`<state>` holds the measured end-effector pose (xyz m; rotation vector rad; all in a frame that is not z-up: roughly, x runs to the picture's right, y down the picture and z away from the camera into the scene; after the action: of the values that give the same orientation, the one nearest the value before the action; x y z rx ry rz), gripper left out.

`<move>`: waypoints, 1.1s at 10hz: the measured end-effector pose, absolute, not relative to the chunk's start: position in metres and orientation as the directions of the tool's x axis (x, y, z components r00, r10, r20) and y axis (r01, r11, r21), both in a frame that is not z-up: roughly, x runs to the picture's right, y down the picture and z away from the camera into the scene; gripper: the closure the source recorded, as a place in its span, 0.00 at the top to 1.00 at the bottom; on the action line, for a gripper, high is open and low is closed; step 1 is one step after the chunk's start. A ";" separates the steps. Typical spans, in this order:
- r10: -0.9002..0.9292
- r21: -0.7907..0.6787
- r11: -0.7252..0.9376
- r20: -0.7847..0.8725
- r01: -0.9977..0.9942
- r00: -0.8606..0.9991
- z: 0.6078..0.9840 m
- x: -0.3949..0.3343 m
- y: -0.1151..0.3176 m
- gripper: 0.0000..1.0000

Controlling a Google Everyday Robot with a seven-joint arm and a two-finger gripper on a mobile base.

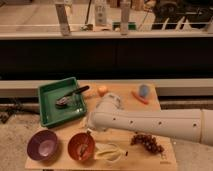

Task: Place fork in red bowl

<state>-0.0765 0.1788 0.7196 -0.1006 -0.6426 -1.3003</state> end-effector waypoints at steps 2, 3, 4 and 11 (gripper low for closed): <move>-0.863 0.301 0.314 0.485 0.900 0.139 0.716 -0.078 0.176 0.80; -0.863 0.306 0.324 0.483 0.895 0.147 0.715 -0.079 0.175 0.80; -0.864 0.311 0.335 0.478 0.889 0.158 0.714 -0.079 0.174 0.80; -0.863 0.312 0.338 0.479 0.888 0.161 0.714 -0.079 0.174 0.80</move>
<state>-0.0795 0.1743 0.7145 -0.0449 -0.6499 -1.2508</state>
